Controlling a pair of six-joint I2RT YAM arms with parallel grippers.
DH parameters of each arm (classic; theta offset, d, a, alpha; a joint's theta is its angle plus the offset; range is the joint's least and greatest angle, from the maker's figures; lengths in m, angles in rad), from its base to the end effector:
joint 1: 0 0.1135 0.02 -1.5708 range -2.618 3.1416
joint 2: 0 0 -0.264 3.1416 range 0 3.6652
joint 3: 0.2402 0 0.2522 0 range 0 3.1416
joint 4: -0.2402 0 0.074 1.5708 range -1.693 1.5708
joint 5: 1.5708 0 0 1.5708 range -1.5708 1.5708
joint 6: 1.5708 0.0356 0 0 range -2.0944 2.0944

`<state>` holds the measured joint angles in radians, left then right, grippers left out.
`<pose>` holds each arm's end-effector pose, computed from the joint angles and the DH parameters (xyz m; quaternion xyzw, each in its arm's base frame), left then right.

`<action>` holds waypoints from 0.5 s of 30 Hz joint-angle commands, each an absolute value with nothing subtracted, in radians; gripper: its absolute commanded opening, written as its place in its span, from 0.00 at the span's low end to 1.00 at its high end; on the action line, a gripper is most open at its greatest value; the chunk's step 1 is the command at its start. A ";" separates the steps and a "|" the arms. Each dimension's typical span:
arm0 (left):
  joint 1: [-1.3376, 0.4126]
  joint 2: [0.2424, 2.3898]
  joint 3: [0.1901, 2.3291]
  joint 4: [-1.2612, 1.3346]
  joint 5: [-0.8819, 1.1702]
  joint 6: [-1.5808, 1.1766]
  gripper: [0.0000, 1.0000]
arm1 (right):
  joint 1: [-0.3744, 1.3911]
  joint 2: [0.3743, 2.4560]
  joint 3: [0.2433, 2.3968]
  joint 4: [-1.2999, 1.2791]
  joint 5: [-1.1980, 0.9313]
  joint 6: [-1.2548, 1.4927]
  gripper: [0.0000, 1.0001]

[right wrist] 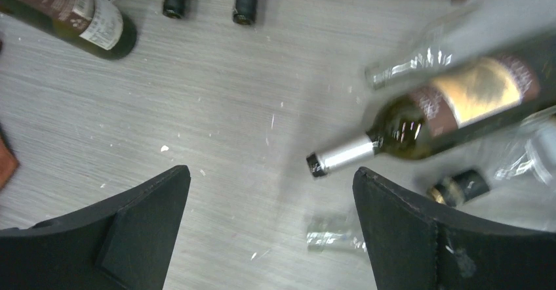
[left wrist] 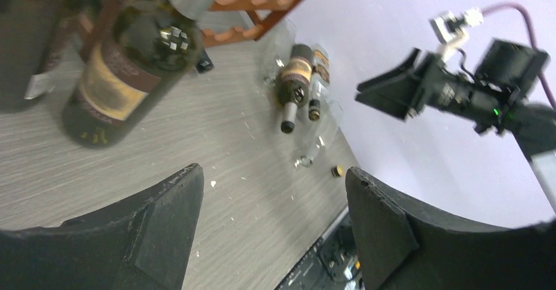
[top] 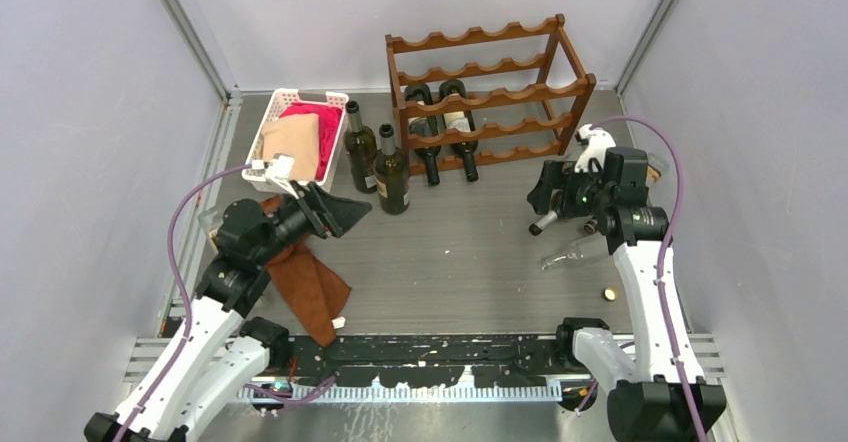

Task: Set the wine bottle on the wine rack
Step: Place the wine bottle in the wine rack, then pick up the wine bottle from the center of the board.

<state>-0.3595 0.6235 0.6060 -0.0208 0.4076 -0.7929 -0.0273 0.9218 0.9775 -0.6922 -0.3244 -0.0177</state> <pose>0.1432 -0.0689 0.3193 -0.0146 0.7193 -0.4923 0.4900 0.1886 0.0062 0.3333 -0.0685 0.8815 0.1342 0.4476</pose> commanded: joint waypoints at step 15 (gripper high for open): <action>-1.063 1.080 0.822 0.102 0.103 -0.250 0.80 | -0.200 0.973 0.872 -0.609 -0.124 0.506 1.00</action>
<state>-1.0592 1.0115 0.7734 -0.0360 0.1577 -0.3332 -0.1936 0.9764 0.8783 -0.6743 -0.3172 0.3912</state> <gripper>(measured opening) 0.792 0.997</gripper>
